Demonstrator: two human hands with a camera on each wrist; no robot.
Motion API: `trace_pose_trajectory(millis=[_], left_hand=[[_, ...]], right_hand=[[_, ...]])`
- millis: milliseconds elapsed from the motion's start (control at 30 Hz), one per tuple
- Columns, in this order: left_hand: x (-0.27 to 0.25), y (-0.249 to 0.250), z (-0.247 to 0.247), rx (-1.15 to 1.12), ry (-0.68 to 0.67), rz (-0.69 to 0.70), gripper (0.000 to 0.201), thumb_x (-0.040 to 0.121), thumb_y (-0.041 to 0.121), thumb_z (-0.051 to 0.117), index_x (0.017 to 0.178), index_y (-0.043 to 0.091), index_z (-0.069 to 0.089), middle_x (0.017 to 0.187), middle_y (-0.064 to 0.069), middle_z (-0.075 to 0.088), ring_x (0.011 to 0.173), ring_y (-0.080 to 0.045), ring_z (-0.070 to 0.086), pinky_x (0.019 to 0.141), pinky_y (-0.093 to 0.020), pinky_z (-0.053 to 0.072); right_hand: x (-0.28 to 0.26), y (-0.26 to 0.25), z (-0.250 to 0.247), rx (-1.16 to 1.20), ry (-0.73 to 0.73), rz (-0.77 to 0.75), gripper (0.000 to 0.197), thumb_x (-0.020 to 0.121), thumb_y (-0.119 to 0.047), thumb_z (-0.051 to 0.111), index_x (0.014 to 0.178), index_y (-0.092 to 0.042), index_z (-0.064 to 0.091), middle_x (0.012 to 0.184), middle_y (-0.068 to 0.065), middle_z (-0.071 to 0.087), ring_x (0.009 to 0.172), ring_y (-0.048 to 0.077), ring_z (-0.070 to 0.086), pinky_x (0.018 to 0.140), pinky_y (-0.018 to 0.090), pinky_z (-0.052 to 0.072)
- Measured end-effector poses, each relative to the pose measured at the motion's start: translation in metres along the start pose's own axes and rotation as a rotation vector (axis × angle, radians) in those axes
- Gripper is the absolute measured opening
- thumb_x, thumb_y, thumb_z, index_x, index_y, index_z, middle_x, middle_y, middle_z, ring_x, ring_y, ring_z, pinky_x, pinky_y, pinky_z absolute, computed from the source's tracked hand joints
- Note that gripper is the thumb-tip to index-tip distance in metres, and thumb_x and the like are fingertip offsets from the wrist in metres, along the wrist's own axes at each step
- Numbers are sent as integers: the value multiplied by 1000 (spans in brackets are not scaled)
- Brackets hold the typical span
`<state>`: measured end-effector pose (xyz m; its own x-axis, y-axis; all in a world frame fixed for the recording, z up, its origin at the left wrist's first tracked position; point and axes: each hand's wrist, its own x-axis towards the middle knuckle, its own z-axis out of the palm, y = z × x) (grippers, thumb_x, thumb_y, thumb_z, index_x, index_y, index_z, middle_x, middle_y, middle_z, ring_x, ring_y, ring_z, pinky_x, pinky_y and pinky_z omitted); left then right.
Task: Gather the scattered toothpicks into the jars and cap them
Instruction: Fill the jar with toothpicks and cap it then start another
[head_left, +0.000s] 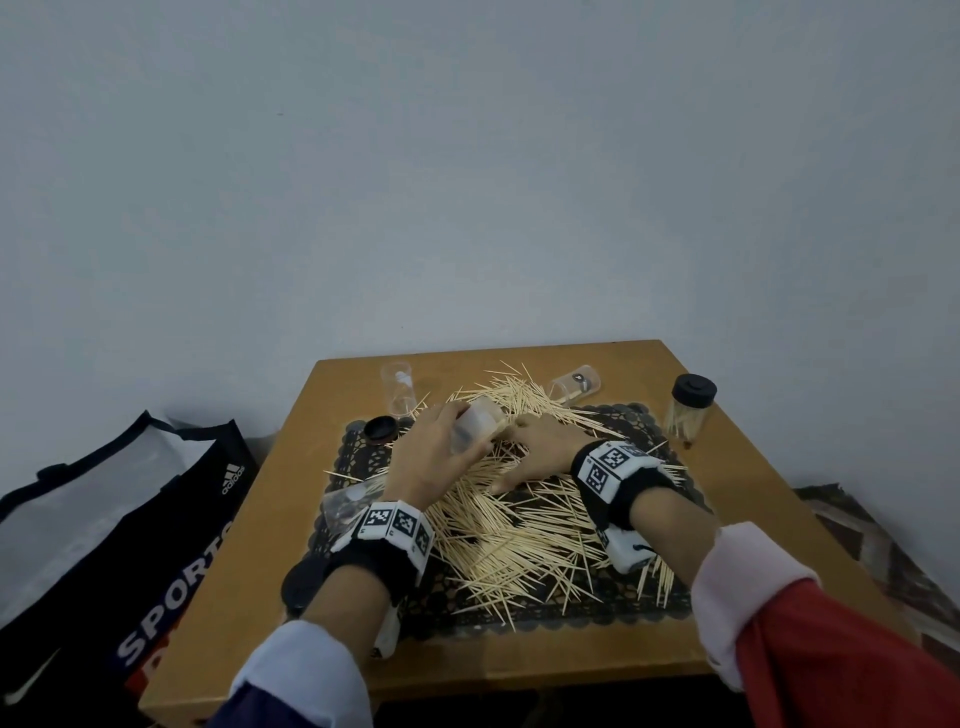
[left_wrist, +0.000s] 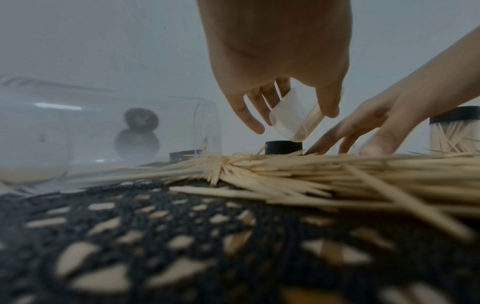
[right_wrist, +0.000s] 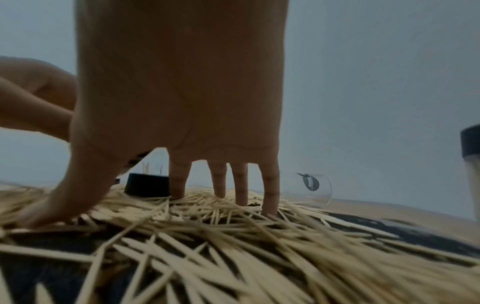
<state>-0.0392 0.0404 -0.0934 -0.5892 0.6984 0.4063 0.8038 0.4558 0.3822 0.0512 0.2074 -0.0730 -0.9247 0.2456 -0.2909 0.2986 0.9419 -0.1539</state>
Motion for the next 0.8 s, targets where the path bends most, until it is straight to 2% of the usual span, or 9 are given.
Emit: trace_pose_trajectory(millis=[67,167,267,367,500,633,733,800], left_hand=[[0,0,0,0,-7,-3,64,87,59,59,133,14,50,124,0,59,108,-15,55,77,-27,42],[0,0,-1,-3,-14,-5,66,87,60,59,133,14,50,125,0,59,108,-16,55,78,-29,44],[0,1,-1,1,-19,-11,65,87,59,60,133,15,50,124,0,59,108,-16,55,78,-29,44],[-1,1,-2,1,-21,-13,64,87,58,60,133,14,50,125,-1,59,109,-16,54,78,-28,43],[-2,3,-3,-7,-24,-8,64,88,55,61,135,13,48,128,-2,58,113,-16,53,81,-25,39],[-1,6,-4,-14,-31,-11,65,88,55,61,136,13,48,128,-2,57,113,-16,52,82,-23,37],[-1,5,-4,-7,-34,-16,65,88,56,61,136,14,48,128,-1,58,113,-16,53,80,-24,37],[-1,5,-4,-2,-33,-15,65,88,56,61,135,14,49,128,-1,58,113,-16,53,79,-24,37]], right_hand=[[0,0,1,-14,7,8,92,69,-71,68,146,-33,36,147,5,34,134,28,33,105,51,37],[1,0,-1,60,80,1,72,72,-54,77,134,-27,52,132,5,48,122,25,46,98,42,43],[0,0,-3,29,115,-9,59,75,-45,77,126,-24,58,126,3,53,117,22,50,92,36,43],[0,0,-3,-53,144,-23,55,75,-48,76,122,-24,60,124,3,56,117,22,50,96,40,42],[1,-1,-4,-68,204,-60,46,81,-41,73,119,-19,58,121,3,61,117,22,52,105,42,34],[2,0,-2,-101,263,-89,65,81,-41,73,136,-19,45,131,4,56,126,23,47,115,46,18],[7,6,2,-87,198,-30,80,80,-56,67,143,-19,37,141,6,46,135,23,37,117,52,11],[9,10,5,-35,134,23,82,79,-64,63,142,-17,39,143,5,43,136,23,35,117,57,10]])
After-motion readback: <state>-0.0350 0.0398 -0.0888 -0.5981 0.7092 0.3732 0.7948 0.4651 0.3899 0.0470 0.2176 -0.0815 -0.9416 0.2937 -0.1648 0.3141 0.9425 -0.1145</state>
